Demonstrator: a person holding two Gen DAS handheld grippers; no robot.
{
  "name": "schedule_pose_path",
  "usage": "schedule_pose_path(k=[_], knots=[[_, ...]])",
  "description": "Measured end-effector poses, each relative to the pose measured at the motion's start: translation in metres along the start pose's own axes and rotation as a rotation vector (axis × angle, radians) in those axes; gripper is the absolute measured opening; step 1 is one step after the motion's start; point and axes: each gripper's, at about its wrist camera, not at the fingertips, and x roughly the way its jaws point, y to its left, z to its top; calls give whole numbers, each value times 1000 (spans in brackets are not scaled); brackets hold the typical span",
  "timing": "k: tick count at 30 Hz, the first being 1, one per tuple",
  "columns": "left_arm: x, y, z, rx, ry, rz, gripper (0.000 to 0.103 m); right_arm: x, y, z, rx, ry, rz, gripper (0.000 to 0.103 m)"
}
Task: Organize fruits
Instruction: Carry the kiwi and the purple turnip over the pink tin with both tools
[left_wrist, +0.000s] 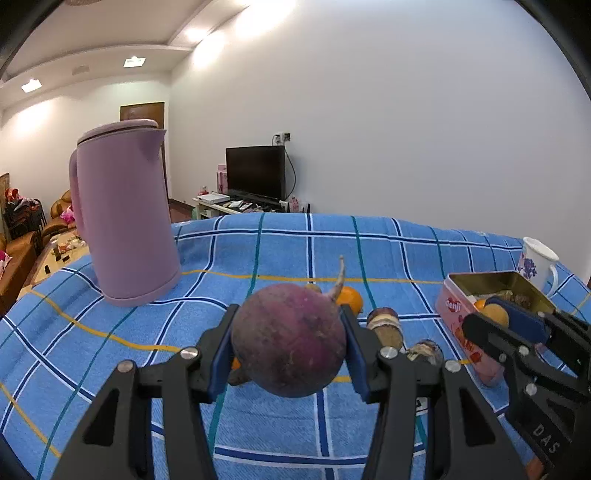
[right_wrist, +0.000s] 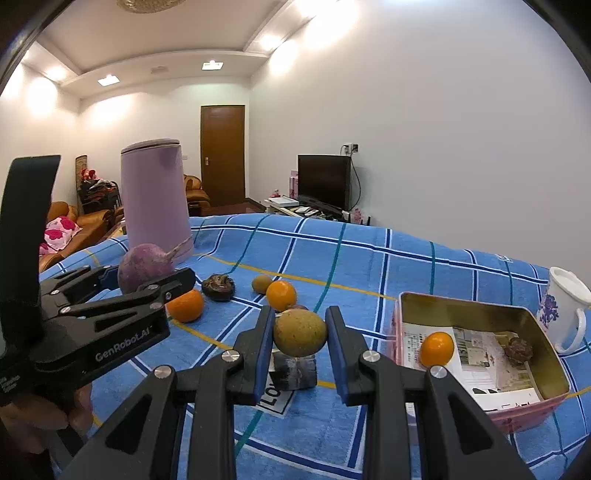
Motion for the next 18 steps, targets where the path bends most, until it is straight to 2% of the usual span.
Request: schedule_pose_path(k=[11,18], knots=[[-2,-15,-2,26,16,0,54,-1,-11,0,5,-1,-51,30],[4,-30,-4,51,59,-43,54,0,-32,0,21,3,-117,30]])
